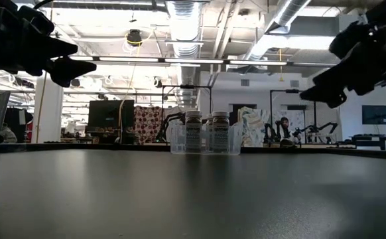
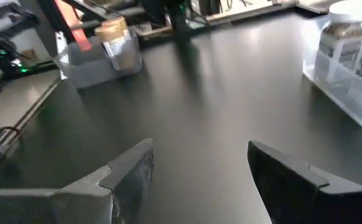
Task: Sort spices by type
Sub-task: Return to Home Position
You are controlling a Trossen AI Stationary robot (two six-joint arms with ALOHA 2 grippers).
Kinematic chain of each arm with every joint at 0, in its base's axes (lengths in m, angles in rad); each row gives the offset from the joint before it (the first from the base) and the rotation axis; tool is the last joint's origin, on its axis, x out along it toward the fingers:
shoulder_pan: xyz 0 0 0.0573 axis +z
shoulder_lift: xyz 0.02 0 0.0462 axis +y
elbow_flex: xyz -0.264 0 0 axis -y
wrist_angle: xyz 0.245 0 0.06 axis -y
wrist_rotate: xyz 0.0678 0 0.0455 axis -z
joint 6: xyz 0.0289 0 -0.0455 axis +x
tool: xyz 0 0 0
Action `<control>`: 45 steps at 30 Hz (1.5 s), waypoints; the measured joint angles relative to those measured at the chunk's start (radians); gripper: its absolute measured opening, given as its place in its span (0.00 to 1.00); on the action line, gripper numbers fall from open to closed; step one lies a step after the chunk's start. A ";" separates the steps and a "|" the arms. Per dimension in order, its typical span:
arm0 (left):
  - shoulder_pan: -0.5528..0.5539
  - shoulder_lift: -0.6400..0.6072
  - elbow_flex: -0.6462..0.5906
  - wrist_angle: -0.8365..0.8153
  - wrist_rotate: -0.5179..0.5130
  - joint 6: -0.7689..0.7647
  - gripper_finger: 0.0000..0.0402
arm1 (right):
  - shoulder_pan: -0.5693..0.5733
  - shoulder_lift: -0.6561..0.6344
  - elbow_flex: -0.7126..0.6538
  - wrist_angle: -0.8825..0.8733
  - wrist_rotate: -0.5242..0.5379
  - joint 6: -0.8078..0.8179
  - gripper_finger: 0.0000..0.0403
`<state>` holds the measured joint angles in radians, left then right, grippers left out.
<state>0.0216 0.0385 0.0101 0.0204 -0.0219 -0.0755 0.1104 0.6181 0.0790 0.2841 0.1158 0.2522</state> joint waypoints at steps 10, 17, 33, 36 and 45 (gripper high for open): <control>0.000 0.000 0.000 -0.001 0.000 0.000 0.76 | 0.047 -0.281 -0.070 -0.090 -0.013 -0.044 0.71; 0.000 0.000 0.000 -0.001 0.000 0.000 0.76 | 0.021 -0.388 -0.071 -0.114 -0.012 -0.101 0.71; 0.000 0.000 0.000 0.000 0.000 0.000 0.76 | -0.042 -0.617 -0.072 -0.237 -0.009 -0.122 0.71; 0.000 0.000 0.000 0.000 0.000 0.000 0.76 | -0.042 -0.617 -0.073 -0.242 -0.010 -0.123 0.71; 0.000 0.000 0.000 0.000 0.000 0.000 0.76 | -0.040 -0.593 -0.073 -0.246 -0.011 -0.156 0.71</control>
<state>0.0216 0.0383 0.0101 0.0200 -0.0219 -0.0754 0.0700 0.0250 0.0059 0.0383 0.1047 0.0964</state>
